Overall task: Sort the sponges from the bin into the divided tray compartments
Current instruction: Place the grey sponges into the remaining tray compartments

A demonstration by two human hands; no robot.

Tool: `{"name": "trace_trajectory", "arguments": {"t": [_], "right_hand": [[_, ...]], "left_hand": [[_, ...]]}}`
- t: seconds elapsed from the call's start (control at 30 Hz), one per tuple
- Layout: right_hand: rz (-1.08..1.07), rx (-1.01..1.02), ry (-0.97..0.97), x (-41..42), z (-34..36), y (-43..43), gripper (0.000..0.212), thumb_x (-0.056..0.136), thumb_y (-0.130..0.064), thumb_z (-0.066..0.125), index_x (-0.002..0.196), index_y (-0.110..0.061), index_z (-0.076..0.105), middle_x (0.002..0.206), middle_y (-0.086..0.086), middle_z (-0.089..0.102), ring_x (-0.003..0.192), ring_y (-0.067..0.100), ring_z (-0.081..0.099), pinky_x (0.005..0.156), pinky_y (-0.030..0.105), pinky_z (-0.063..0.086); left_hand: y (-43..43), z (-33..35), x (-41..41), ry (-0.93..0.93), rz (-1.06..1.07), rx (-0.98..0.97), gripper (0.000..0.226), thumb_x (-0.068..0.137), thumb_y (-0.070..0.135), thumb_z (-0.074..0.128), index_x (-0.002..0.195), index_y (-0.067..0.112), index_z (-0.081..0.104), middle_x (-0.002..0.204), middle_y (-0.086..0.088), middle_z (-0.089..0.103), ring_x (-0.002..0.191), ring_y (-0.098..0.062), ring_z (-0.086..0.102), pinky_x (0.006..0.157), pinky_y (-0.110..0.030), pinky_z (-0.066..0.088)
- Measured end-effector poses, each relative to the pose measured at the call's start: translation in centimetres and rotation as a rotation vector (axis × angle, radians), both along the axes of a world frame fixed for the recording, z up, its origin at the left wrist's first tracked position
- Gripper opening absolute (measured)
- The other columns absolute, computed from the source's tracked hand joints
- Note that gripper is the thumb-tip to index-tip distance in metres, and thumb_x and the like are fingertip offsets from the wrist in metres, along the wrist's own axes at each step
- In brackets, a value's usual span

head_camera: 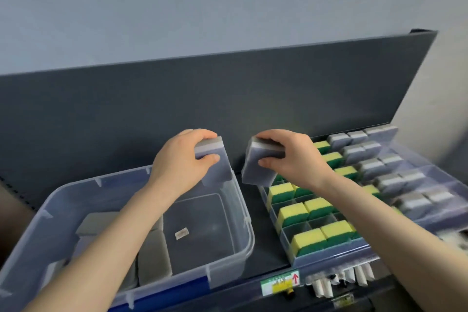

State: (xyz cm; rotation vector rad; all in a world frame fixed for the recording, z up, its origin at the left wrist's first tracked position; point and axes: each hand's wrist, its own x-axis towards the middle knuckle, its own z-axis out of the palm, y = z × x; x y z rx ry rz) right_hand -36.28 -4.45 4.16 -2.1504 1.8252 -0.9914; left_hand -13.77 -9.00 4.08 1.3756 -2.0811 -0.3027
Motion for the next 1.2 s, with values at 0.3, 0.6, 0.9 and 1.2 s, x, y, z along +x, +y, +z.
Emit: {"name": "trace_trajectory", "arguments": {"t": [0.3, 0.6, 0.9, 1.2], "right_hand": [[-0.124, 0.006, 0.038, -13.9, 1.1, 6.6, 0.041, 0.077, -0.015, 0.069, 0.116, -0.025, 0.061, 0.106, -0.008, 0.066, 0.094, 0.015, 0.058, 0.079, 0.031, 0.048], [-0.257, 0.046, 0.033, -26.6, -0.2, 11.8, 0.043, 0.078, -0.014, 0.070, 0.119, -0.022, 0.061, 0.105, -0.003, 0.066, 0.087, 0.013, 0.052, 0.075, 0.025, 0.039], [-0.343, 0.010, -0.068, -34.4, -1.1, 10.5, 0.044, 0.073, -0.010, 0.073, 0.115, -0.021, 0.062, 0.101, -0.006, 0.065, 0.091, 0.017, 0.057, 0.081, 0.028, 0.044], [-0.392, 0.071, -0.038, -41.7, -1.9, 5.9, 0.044, 0.071, -0.008, 0.073, 0.112, -0.023, 0.063, 0.097, -0.010, 0.063, 0.095, 0.018, 0.059, 0.084, 0.031, 0.046]], "left_hand": [[4.3, 1.1, -14.7, 0.017, -0.168, -0.035, 0.038, 0.082, 0.027, 0.070, 0.118, 0.033, 0.061, 0.113, 0.014, 0.059, 0.104, -0.010, 0.054, 0.083, -0.029, 0.045], [6.8, -0.4, -26.7, 0.037, -0.234, -0.012, 0.038, 0.082, 0.025, 0.070, 0.118, 0.031, 0.060, 0.113, 0.013, 0.059, 0.102, -0.011, 0.054, 0.081, -0.027, 0.044], [4.2, -0.4, -35.2, 0.027, -0.279, -0.036, 0.038, 0.082, 0.025, 0.071, 0.118, 0.029, 0.061, 0.114, 0.012, 0.059, 0.100, -0.010, 0.054, 0.080, -0.025, 0.044], [-2.5, -1.1, -42.7, 0.092, -0.320, 0.006, 0.039, 0.079, 0.017, 0.070, 0.116, 0.029, 0.063, 0.114, 0.011, 0.061, 0.102, -0.010, 0.055, 0.083, -0.024, 0.043]]}}
